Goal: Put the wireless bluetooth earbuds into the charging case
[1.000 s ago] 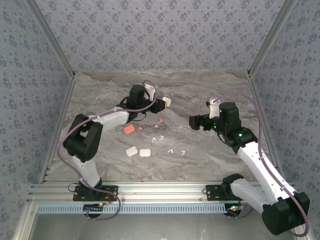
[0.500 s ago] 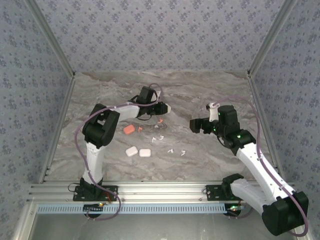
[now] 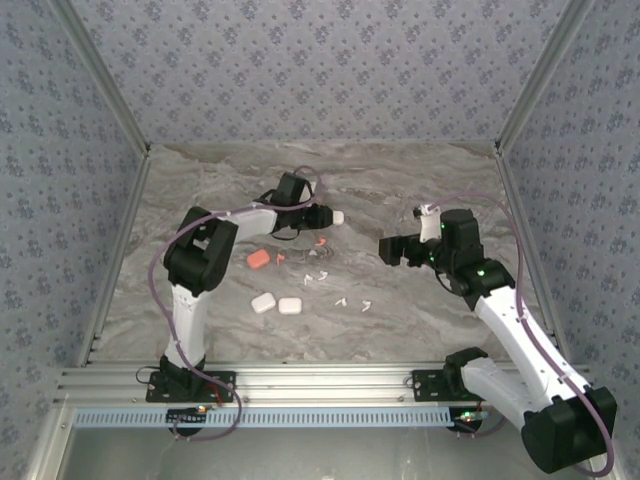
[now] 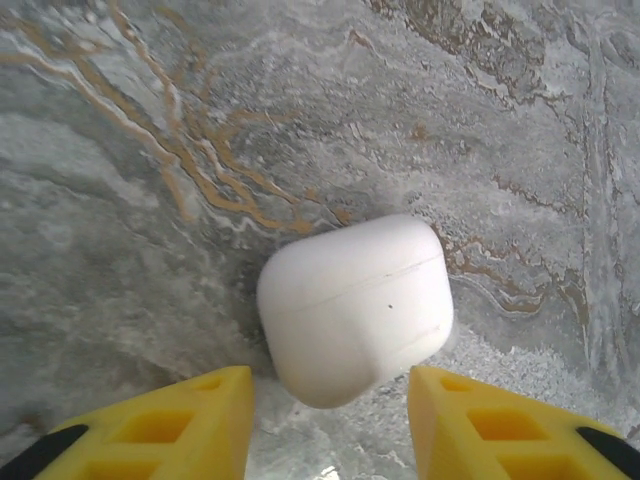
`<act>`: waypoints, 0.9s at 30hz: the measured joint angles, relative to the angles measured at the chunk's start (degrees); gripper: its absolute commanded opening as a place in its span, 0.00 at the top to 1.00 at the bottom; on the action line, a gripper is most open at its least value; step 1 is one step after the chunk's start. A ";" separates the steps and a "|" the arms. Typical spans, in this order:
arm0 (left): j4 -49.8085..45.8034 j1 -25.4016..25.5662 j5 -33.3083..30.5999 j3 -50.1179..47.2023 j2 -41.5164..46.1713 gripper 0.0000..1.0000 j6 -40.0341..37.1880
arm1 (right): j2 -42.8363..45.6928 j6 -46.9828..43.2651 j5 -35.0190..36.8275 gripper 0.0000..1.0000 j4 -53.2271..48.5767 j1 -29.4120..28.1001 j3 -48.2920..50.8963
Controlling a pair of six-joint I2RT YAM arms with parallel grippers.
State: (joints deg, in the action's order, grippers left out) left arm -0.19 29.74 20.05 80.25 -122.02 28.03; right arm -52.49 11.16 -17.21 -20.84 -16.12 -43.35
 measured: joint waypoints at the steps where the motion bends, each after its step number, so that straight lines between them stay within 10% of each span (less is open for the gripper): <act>1: 0.13 -0.20 0.02 -0.44 0.35 0.51 -0.11 | 0.00 0.00 -0.79 0.00 0.11 0.37 0.00; 11: 4.92 -2.12 -2.10 -16.50 23.71 0.41 -2.54 | -0.66 -4.57 -7.08 0.00 5.73 -2.58 1.53; 27: 7.23 -13.03 -12.41 -42.64 52.33 0.22 -1.70 | -25.27 -30.38 -5.25 0.00 12.41 -31.85 -2.12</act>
State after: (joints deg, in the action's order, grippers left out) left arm 7.05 16.71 7.64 37.60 -69.69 26.33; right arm -77.76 -19.22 -22.46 -8.43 -47.97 -45.47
